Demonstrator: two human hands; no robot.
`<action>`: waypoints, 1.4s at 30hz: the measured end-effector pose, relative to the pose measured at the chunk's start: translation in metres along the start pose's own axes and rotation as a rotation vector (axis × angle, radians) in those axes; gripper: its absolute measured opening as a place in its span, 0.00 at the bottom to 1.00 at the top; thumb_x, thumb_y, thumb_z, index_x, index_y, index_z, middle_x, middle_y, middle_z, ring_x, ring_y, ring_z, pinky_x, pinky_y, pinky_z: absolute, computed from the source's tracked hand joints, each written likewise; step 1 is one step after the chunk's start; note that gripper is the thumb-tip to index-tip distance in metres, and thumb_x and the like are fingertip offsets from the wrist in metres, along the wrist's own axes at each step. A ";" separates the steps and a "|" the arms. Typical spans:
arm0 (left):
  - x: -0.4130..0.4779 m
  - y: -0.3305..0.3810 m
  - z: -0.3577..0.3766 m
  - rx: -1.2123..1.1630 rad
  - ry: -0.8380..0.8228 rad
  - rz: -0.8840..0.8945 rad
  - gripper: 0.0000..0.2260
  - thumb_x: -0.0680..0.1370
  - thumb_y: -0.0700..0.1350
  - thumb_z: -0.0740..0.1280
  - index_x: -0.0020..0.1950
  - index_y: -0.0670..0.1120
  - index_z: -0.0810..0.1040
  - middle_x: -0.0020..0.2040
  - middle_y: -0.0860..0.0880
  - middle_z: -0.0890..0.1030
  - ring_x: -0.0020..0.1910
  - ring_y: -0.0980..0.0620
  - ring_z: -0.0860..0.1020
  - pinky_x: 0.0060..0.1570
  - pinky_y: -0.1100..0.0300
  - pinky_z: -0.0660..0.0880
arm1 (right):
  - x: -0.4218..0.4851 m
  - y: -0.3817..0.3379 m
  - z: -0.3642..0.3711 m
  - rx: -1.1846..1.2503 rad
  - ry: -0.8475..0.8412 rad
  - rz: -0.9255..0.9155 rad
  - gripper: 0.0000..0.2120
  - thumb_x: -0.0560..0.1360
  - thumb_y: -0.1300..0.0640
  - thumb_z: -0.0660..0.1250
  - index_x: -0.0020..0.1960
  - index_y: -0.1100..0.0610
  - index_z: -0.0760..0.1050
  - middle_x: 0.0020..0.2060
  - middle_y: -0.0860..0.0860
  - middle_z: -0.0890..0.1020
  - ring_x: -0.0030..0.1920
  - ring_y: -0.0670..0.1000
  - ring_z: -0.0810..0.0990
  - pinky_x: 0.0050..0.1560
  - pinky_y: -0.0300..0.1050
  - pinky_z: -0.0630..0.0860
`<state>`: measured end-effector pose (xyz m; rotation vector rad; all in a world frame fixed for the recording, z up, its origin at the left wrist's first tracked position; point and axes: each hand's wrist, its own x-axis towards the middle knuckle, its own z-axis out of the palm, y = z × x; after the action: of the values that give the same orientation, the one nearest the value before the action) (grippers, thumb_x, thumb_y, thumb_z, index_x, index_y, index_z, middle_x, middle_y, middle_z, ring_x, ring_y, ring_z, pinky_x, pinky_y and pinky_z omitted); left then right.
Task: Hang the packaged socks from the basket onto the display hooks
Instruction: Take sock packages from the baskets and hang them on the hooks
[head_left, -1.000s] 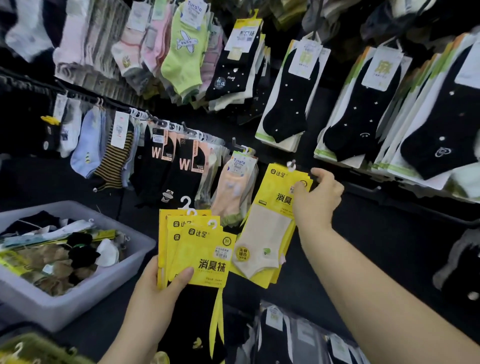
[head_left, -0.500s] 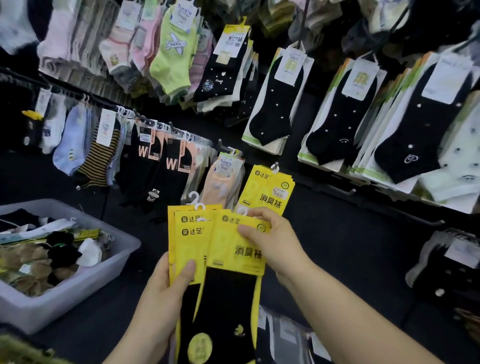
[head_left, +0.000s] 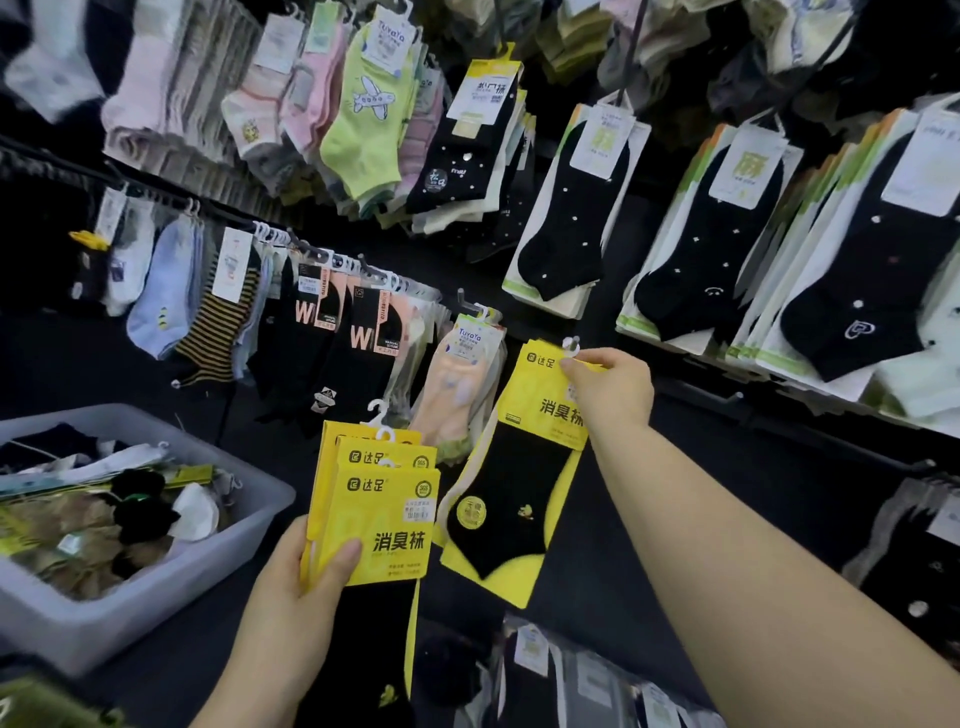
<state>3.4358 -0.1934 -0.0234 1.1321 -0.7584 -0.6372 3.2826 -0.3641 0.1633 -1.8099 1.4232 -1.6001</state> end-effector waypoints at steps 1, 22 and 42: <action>-0.001 0.000 0.001 -0.004 -0.009 -0.005 0.07 0.78 0.44 0.66 0.48 0.57 0.77 0.42 0.55 0.85 0.44 0.57 0.82 0.43 0.58 0.74 | 0.000 0.000 0.000 -0.027 0.016 0.015 0.08 0.73 0.52 0.71 0.49 0.53 0.78 0.44 0.48 0.80 0.33 0.42 0.76 0.32 0.41 0.70; -0.044 0.013 0.077 -0.174 -0.283 -0.051 0.08 0.80 0.49 0.61 0.52 0.58 0.79 0.51 0.54 0.85 0.53 0.53 0.82 0.56 0.49 0.75 | -0.125 0.034 -0.101 0.114 -0.578 0.092 0.15 0.70 0.65 0.72 0.49 0.46 0.77 0.47 0.50 0.84 0.42 0.51 0.85 0.38 0.44 0.82; -0.048 0.002 0.098 0.053 -0.327 0.072 0.09 0.80 0.45 0.61 0.57 0.54 0.77 0.51 0.62 0.83 0.49 0.67 0.79 0.43 0.73 0.72 | -0.096 0.063 -0.131 0.318 -0.378 0.149 0.04 0.71 0.57 0.72 0.39 0.50 0.84 0.36 0.47 0.85 0.35 0.42 0.81 0.31 0.32 0.75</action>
<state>3.3290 -0.2101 -0.0088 1.0551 -1.0958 -0.7546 3.1511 -0.2671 0.1025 -1.6644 1.0401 -1.2441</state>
